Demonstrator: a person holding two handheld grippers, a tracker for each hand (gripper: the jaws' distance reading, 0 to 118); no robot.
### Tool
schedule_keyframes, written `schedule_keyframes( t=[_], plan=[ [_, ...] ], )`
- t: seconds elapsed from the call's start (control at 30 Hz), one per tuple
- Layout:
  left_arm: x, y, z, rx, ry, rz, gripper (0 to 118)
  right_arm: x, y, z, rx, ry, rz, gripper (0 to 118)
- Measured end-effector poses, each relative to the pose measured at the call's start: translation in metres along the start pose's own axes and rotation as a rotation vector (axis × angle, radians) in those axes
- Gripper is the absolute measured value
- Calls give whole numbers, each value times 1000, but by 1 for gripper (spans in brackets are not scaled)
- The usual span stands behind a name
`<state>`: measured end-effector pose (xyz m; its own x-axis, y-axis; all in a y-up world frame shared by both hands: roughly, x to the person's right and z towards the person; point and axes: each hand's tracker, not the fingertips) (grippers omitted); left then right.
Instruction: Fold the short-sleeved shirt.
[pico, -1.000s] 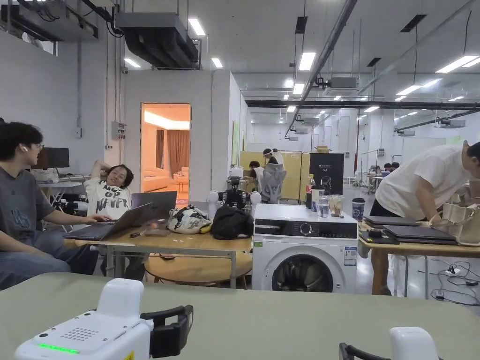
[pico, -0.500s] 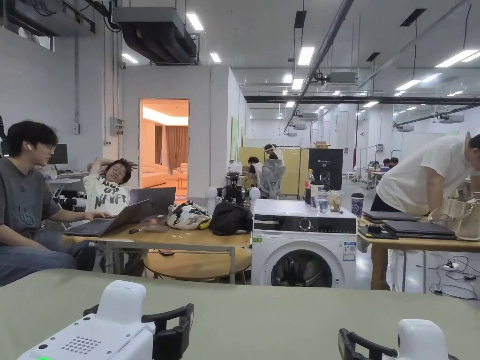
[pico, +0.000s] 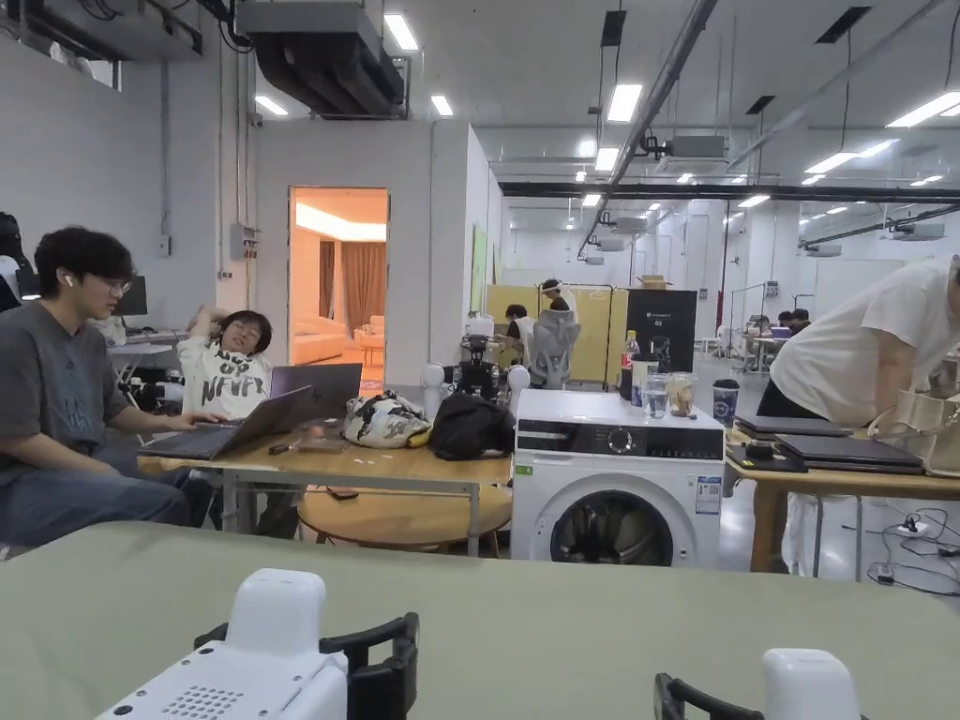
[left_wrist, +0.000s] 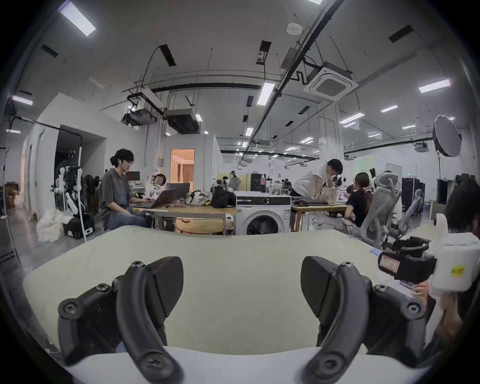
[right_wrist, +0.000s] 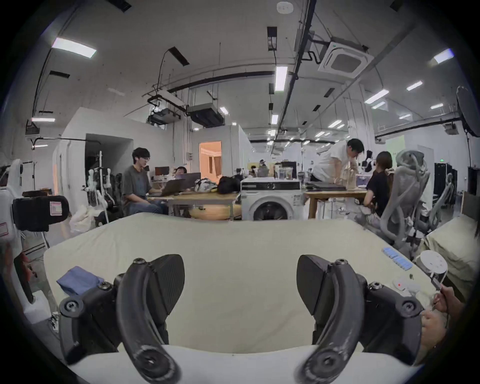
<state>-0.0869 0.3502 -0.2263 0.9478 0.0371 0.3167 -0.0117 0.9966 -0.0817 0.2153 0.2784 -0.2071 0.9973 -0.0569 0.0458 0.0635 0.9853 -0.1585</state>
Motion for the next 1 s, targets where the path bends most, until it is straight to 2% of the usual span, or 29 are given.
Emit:
schedule_keyframes(
  t=[0.1, 0.13, 0.2, 0.3, 0.33, 0.4, 0.47, 0.57, 0.77, 0.87, 1.0],
  plan=[
    [17, -3, 7, -13, 27, -41, 94, -15, -9, 7, -36, 2, 39, 90],
    [22, -5, 10, -12, 42, -68, 94, -21, -11, 12, -47, -36, 58, 90],
    [28, -11, 16, -50, 60, -107, 94, -29, -17, 23, -25, -130, 48, 90],
    [29, -16, 23, -56, 68, -76, 94, -30, -18, 26, -27, -100, 86, 90],
    [28, -19, 26, -58, 44, -75, 94, -31, -19, 27, -37, -120, 95, 90],
    [27, -25, 29, -52, 62, -55, 94, -29, -23, 31, -37, -144, 61, 90],
    [22, -28, 29, -58, 76, -42, 94, -22, -26, 35, -46, -85, 25, 90],
    [17, -29, 33, -54, 88, -57, 94, -14, -27, 38, -40, -76, -29, 90],
    [9, -26, 41, -23, 86, -33, 94, -12, -20, 38, -17, -83, -85, 90],
    [6, -24, 43, -19, 76, -14, 94, -16, -19, 38, -16, -80, -161, 90],
    [2, -25, 44, -29, 61, 9, 94, -17, -16, 39, -48, 23, -211, 90]
  ],
)
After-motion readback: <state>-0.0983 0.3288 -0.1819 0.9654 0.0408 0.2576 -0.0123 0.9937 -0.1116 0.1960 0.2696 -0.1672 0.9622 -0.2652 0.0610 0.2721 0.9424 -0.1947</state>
